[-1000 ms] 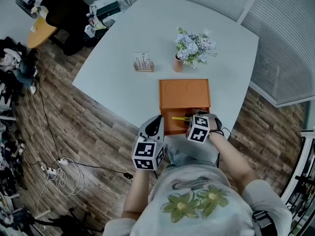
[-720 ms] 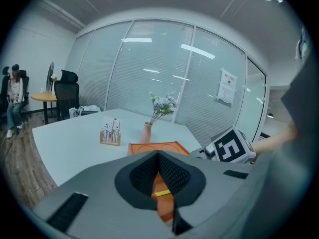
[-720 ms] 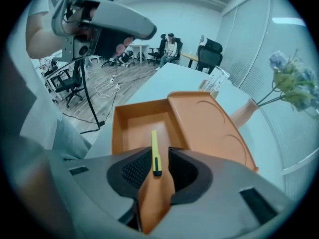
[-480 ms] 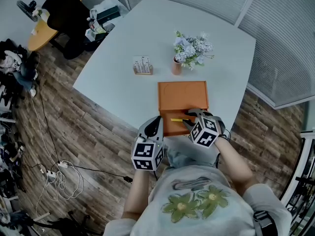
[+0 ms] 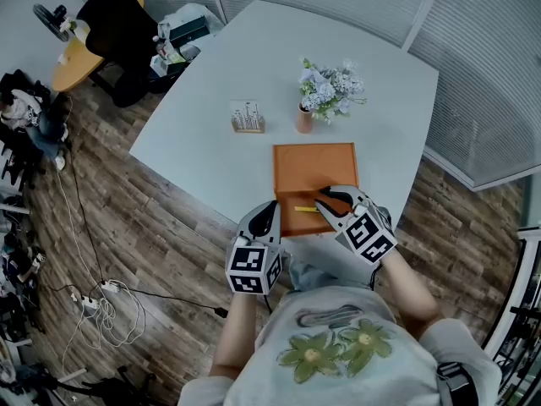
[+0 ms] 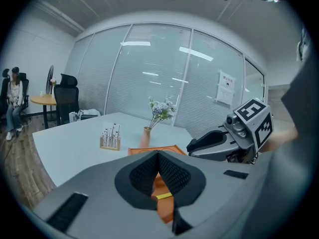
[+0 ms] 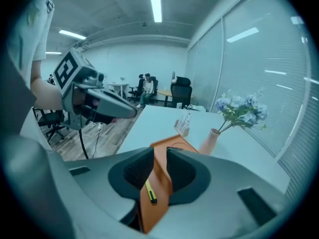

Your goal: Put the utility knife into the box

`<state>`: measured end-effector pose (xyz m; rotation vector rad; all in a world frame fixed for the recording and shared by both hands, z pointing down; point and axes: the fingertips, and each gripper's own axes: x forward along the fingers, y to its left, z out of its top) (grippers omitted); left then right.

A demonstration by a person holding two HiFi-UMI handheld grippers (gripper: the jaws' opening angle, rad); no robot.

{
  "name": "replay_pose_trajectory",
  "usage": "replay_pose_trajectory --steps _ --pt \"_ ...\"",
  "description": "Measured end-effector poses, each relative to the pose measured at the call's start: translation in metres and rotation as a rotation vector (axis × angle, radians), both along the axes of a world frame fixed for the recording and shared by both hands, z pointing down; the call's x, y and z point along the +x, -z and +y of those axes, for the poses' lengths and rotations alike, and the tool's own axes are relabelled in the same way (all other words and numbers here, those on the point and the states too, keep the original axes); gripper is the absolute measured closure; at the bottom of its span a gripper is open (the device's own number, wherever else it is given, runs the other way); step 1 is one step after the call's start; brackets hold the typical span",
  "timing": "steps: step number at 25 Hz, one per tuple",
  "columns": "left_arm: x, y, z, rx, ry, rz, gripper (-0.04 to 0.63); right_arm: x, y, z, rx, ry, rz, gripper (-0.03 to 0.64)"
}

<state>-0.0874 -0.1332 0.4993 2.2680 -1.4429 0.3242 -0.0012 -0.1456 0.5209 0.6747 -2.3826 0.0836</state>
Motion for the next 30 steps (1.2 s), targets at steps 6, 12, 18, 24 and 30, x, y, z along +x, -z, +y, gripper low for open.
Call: replay_pose_trajectory --steps 6,12,18,24,30 --pt "0.003 0.01 0.0 0.014 -0.004 0.009 0.594 0.011 0.038 -0.004 0.064 -0.111 -0.143 0.572" --pt "0.011 0.024 -0.001 0.046 -0.024 0.016 0.594 0.018 0.05 0.001 0.083 -0.157 -0.194 0.611" --pt "0.016 0.03 0.001 0.058 -0.04 0.015 0.594 0.023 0.058 0.008 0.096 -0.192 -0.23 0.612" --pt "0.021 0.037 0.004 0.072 -0.05 0.017 0.594 0.024 0.059 0.013 0.098 -0.197 -0.231 0.614" --pt "0.024 0.04 0.005 0.079 -0.049 0.02 0.594 0.025 0.058 0.013 0.101 -0.199 -0.225 0.614"
